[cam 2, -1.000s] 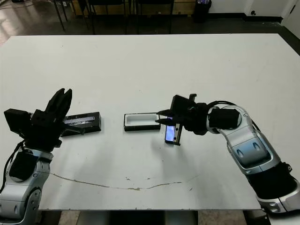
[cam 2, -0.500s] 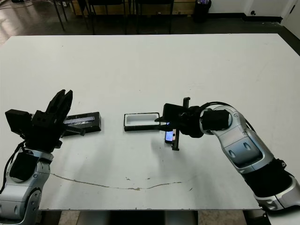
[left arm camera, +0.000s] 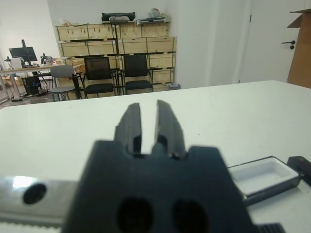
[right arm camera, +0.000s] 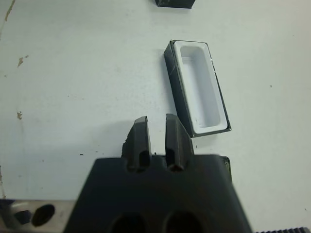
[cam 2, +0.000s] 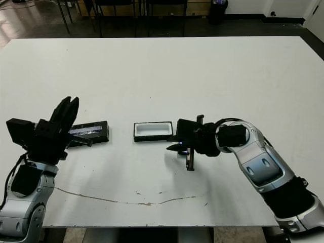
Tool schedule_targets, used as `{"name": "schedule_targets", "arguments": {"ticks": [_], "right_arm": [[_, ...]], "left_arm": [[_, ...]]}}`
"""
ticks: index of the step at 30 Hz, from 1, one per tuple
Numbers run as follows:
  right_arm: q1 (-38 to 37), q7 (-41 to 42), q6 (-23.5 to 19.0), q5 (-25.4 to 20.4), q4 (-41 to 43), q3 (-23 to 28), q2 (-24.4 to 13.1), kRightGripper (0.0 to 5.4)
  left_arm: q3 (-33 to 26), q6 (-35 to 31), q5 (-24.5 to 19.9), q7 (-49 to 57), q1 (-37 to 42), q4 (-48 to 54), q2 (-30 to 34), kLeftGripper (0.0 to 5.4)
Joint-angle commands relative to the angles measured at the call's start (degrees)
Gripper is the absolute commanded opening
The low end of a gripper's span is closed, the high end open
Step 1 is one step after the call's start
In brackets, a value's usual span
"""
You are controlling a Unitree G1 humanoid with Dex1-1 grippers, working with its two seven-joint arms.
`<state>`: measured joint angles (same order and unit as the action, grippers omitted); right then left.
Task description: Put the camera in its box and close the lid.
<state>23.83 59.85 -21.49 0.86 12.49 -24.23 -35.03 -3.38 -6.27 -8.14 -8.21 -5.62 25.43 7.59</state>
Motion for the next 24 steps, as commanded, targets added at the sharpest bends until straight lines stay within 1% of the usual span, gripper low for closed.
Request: {"name": "schedule_targets", "arguments": {"ticks": [1, 4, 6, 9, 12, 18, 24], "right_arm": [[-1.0, 0.5, 0.1, 0.8, -1.1, -1.1, -0.8, 0.02], [-1.2, 0.2, 0.6, 1.5, -1.3, -1.5, -1.0, 0.02], [-1.3, -0.4, 0.1, 3.0, -1.1, -2.1, -1.3, 0.02], [-1.4, -1.1, 0.3, 5.4, -1.1, -2.7, -1.7, 0.02], [-1.7, -1.6, 0.9, 6.7, -1.6, -2.8, -1.8, 0.02], [-1.6, -1.1, 3.3, 7.2, -4.2, -2.4, -2.0, 0.02], [-1.3, -0.2, 4.0, 8.5, -3.5, -2.4, -3.4, 0.02]], "left_arm": [[0.1, -0.9, 0.5, 0.2, -0.6, -0.9, 0.1, 0.0], [0.2, -1.2, 0.6, 0.4, -0.6, -0.7, 0.0, 0.0], [0.3, -0.7, 0.3, 0.3, -0.5, -1.0, -0.2, 0.0], [0.4, -0.5, 0.6, 0.3, -0.4, -1.3, -0.3, 0.0], [0.6, 0.2, 1.1, 0.2, -0.4, -1.6, -0.3, 0.0], [0.4, -0.2, 0.4, 0.1, -0.5, -1.6, -0.7, 0.0], [0.5, 0.6, 0.9, 0.2, -0.7, -1.7, -0.7, 0.0]]}}
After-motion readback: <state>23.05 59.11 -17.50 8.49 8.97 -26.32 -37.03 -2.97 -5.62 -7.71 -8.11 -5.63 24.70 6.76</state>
